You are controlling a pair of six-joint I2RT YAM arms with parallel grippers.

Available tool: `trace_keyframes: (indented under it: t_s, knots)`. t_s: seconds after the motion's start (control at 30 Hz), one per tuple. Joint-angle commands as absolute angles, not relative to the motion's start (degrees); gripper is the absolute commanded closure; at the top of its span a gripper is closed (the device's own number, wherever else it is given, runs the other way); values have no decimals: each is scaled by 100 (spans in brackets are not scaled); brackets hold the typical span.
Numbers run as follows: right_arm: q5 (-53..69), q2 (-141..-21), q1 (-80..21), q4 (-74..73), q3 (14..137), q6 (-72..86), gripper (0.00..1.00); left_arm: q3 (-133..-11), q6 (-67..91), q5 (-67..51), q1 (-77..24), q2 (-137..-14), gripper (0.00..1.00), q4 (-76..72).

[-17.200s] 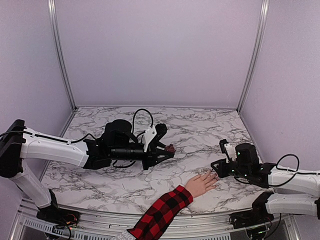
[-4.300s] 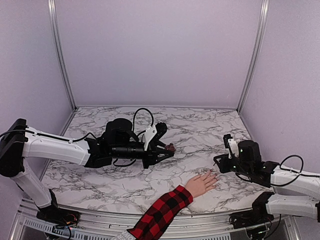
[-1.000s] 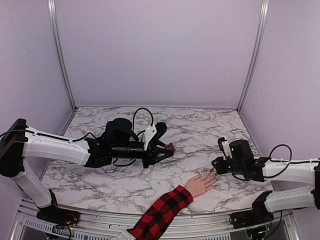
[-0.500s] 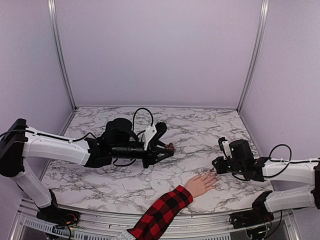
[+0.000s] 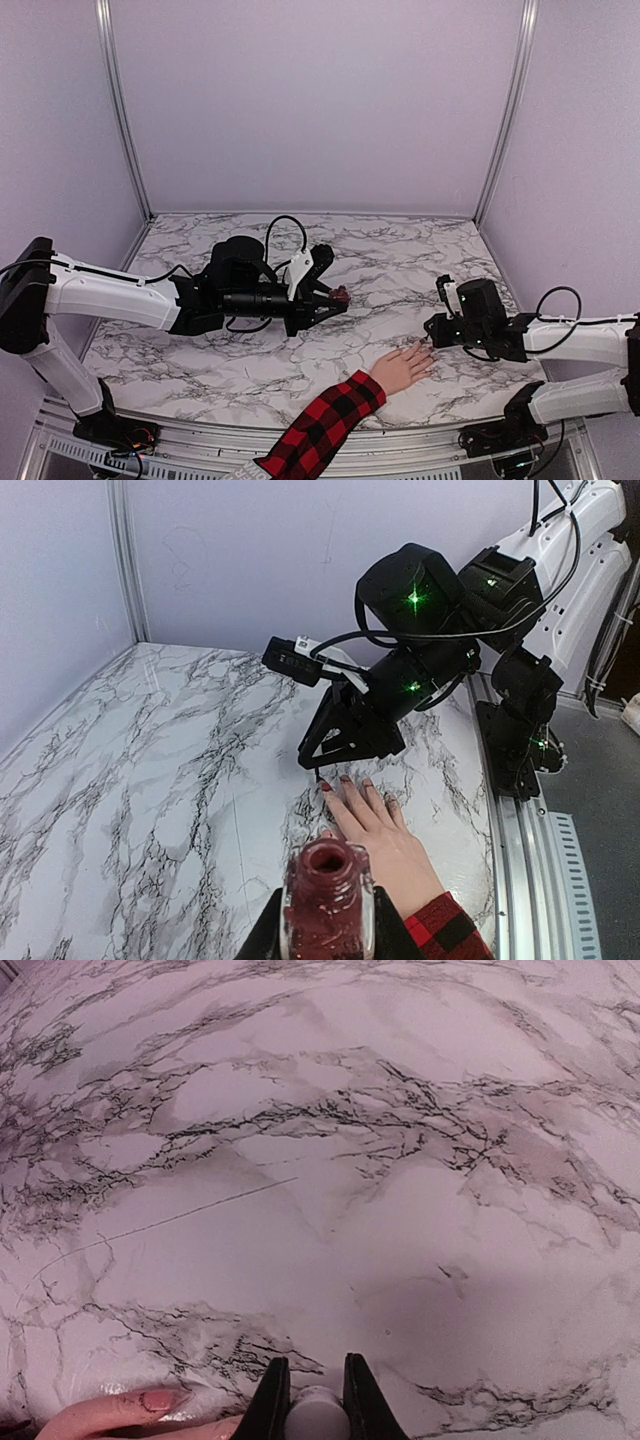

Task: Paint the nails
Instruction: Paint the hand on the nail.

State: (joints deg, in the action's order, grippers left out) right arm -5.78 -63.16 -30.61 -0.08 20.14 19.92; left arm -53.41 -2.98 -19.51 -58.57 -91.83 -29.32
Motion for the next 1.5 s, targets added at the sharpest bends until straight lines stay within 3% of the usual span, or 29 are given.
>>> trace_keyframes:
  t_s: [0.0, 0.57, 0.93, 1.47]
  knots:
    - [-750, -6286, -3032, -156, 2233, 2092, 100, -5451, -314, -2007, -5818, -9207, 100, -3142]
    - [-680, -5253, -3032, -53, 1832, 1971, 100, -5440, -312, -2010, -5818, -9199, 100, -3144]
    - [-61, -5795, -3031, 172, 2016, 1703, 100, -5459, -300, -2013, -5821, -9219, 100, -3146]
    - [-402, -6099, -3029, 69, 2136, 1851, 100, -5428, -308, -2002, -5821, -9202, 100, -3145]
